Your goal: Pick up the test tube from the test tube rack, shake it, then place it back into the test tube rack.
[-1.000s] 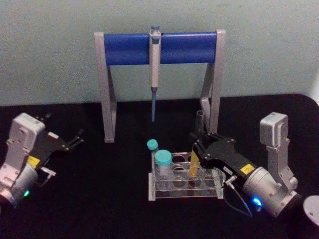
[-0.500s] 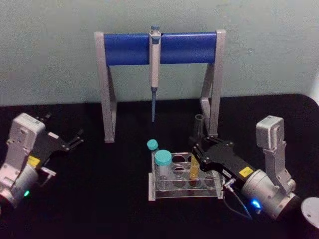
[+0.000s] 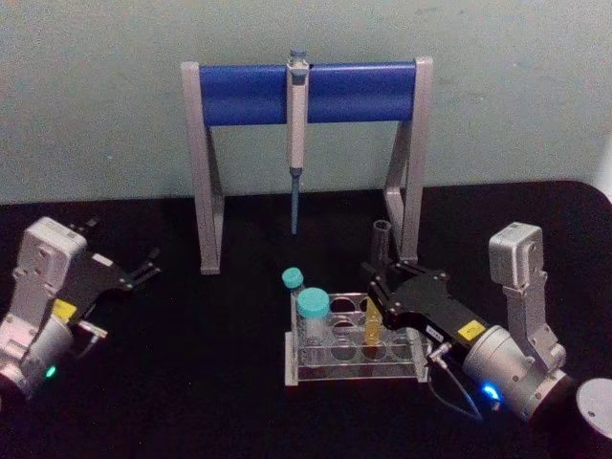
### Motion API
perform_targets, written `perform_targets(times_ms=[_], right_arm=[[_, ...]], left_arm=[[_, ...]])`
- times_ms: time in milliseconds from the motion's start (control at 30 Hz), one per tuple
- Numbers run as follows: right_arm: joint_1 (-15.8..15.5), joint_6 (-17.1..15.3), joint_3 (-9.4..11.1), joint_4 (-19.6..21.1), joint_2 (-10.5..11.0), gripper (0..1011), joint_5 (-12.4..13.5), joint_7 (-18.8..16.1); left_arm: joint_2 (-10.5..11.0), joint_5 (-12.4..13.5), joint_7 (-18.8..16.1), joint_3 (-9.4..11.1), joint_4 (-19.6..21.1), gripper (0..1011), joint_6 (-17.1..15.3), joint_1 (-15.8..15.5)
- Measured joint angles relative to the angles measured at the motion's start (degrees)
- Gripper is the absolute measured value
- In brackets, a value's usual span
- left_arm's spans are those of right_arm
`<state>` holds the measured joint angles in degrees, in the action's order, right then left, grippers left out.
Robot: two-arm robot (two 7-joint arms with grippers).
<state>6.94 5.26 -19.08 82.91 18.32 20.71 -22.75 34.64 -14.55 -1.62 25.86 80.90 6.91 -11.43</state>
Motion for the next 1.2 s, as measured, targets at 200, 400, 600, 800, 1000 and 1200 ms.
perform_targets(times_ms=[200, 400, 600, 800, 1000, 1200], right_arm=[[0.00, -0.03, 0.01, 0.00, 0.01, 220, 0.00, -0.01], [-0.07, -0.26, 0.02, -0.01, 0.03, 253, -0.04, -0.03], [-0.06, -0.26, 0.02, -0.01, 0.02, 442, -0.04, -0.03], [-0.04, -0.21, 0.03, 0.00, 0.01, 626, -0.03, -0.03], [-0.04, -0.18, 0.03, 0.01, 0.01, 821, -0.01, -0.02], [-0.04, -0.14, 0.03, 0.01, 0.01, 971, 0.01, -0.02]], left_arm=[[0.00, 0.00, 0.00, 0.00, 0.00, 1010, 0.00, 0.00], [0.00, 0.00, 0.00, 0.00, 0.00, 1010, 0.00, 0.00], [0.00, 0.00, 0.00, 0.00, 0.00, 1010, 0.00, 0.00], [0.00, 0.00, 0.00, 0.00, 0.00, 1010, 0.00, 0.00], [0.00, 0.00, 0.00, 0.00, 0.00, 1010, 0.00, 0.00], [0.00, 0.00, 0.00, 0.00, 0.00, 1010, 0.00, 0.00]])
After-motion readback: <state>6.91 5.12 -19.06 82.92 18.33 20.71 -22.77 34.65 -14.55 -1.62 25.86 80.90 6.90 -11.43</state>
